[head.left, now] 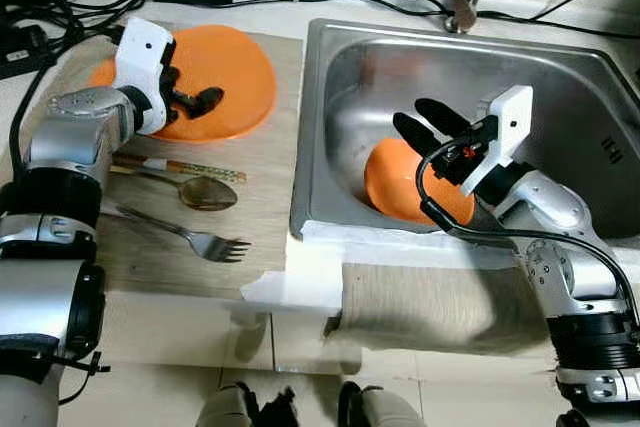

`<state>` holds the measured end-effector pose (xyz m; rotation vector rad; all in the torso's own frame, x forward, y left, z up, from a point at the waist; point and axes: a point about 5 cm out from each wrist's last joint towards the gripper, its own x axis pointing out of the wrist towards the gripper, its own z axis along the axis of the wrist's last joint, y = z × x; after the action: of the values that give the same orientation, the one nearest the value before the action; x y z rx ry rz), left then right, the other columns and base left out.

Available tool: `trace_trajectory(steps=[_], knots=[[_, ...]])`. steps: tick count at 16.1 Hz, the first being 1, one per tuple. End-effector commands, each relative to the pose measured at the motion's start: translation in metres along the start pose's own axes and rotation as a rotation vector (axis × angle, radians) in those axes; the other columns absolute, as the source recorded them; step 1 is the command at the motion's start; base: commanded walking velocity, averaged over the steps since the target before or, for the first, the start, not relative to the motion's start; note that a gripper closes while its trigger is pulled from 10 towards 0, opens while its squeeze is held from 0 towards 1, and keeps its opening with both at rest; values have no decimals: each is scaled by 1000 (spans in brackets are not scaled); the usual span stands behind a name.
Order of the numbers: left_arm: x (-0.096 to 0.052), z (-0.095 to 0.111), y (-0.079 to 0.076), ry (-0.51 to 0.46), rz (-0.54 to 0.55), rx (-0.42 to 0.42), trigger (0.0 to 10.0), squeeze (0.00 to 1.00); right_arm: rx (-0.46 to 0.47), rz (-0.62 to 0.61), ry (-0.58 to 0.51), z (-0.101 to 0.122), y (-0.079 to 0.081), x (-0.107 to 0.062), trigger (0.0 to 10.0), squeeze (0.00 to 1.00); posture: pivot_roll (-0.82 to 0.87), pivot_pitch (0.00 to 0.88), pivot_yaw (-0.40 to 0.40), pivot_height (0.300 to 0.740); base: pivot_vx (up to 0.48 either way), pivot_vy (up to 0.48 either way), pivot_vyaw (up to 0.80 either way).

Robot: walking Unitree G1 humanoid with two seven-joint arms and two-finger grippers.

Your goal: Kitchen organization

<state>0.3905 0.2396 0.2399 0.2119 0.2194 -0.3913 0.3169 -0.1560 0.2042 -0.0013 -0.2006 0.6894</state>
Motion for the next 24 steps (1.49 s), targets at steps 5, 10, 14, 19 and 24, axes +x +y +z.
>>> trace_trajectory(steps=[5, 10, 14, 19, 24], knots=[[-8, 27, -65, -71, -488, -21, 10000, 0, -38, 8, -4, 9, -5, 3, 10000, 0, -124, 158, -87, 740, 0, 0, 0], [-15, 25, -106, -58, -648, -6, 10000, 0, -41, 20, -2, 9, -5, 6, 10000, 0, -118, 159, -86, 740, 0, 0, 0], [-11, 58, -79, -235, -376, 78, 10000, 0, -46, 13, -9, 11, -7, 5, 10000, 0, -121, 162, -84, 740, 0, 0, 0], [-25, 62, -19, -139, -32, 302, 10000, 0, -57, 56, 19, 6, -2, 1, 10000, 0, -116, 164, -76, 740, 0, 0, 0], [-15, 12, 4, 92, 126, 613, 10000, 0, -66, 102, 23, 4, 6, 2, 10000, 0, -115, 173, -75, 740, 0, 0, 0]])
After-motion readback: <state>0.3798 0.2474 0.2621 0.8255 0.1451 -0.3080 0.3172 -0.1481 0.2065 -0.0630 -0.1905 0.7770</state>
